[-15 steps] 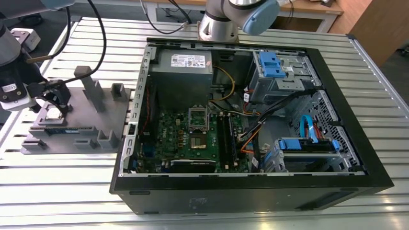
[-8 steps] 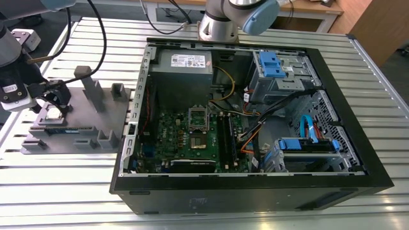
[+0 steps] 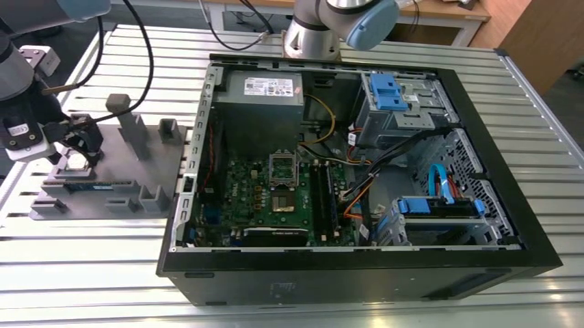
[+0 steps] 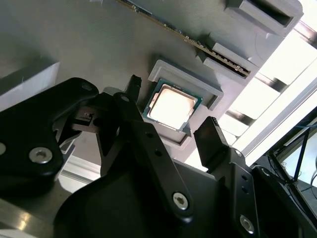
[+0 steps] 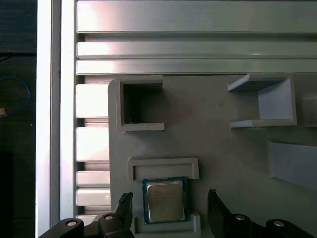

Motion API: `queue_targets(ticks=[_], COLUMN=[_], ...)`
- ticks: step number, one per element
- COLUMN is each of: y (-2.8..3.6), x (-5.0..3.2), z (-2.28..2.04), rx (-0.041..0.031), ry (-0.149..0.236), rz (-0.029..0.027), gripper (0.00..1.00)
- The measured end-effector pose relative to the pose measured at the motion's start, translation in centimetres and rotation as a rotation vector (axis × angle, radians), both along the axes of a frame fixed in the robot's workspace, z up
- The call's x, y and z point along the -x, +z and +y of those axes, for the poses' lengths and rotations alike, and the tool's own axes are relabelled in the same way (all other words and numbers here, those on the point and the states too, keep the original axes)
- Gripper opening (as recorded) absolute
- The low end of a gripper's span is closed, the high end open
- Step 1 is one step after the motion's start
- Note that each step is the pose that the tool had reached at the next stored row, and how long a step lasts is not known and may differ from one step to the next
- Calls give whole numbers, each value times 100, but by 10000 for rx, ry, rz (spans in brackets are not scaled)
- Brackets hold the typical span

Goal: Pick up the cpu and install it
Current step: 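Place the cpu into insertion slot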

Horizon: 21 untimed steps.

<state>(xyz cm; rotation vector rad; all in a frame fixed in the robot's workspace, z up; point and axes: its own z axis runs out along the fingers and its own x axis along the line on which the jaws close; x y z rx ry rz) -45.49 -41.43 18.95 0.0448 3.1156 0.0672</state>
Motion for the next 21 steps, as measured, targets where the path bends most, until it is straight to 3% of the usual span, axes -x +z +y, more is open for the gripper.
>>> queue_targets(ticks=[6, 11, 21], y=[-50, -72, -105], x=[0, 1, 2], z=[10, 35, 42], rx=[1, 0, 1], ry=[36, 38, 37], rz=[2, -1, 1], gripper=[71, 71, 71])
